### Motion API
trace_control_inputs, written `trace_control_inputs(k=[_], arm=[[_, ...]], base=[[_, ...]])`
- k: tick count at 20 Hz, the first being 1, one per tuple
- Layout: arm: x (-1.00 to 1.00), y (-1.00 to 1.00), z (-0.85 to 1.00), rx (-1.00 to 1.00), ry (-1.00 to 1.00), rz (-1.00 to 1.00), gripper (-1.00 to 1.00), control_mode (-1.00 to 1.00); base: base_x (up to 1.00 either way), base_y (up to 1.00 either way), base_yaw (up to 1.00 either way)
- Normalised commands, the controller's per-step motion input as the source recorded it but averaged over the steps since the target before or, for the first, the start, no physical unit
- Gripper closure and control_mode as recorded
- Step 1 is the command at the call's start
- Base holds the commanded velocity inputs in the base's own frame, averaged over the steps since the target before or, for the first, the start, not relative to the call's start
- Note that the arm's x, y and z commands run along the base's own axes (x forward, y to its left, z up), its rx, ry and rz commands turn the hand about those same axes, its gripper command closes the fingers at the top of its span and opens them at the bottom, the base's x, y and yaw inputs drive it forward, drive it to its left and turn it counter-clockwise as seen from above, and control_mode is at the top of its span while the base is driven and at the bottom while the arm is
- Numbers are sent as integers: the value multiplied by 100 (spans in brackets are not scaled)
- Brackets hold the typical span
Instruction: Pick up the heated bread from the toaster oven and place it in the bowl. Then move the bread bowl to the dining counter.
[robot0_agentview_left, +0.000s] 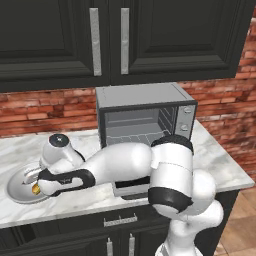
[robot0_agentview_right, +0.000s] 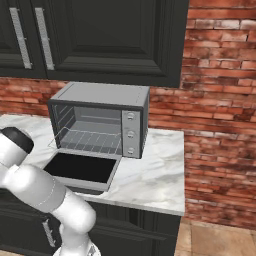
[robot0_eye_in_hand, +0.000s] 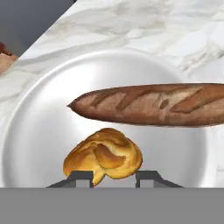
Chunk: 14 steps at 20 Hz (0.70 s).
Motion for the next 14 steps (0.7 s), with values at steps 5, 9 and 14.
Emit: trace_control_inputs(k=[5, 9, 14], arm=[[30, 57, -4, 1, 12, 0, -100, -100], [-12, 17, 31, 0, 20, 0, -100, -100], [-82, 0, 31, 0, 29, -16, -100, -100]], base=[[0, 0, 0], [0, 0, 0], [0, 0, 0]])
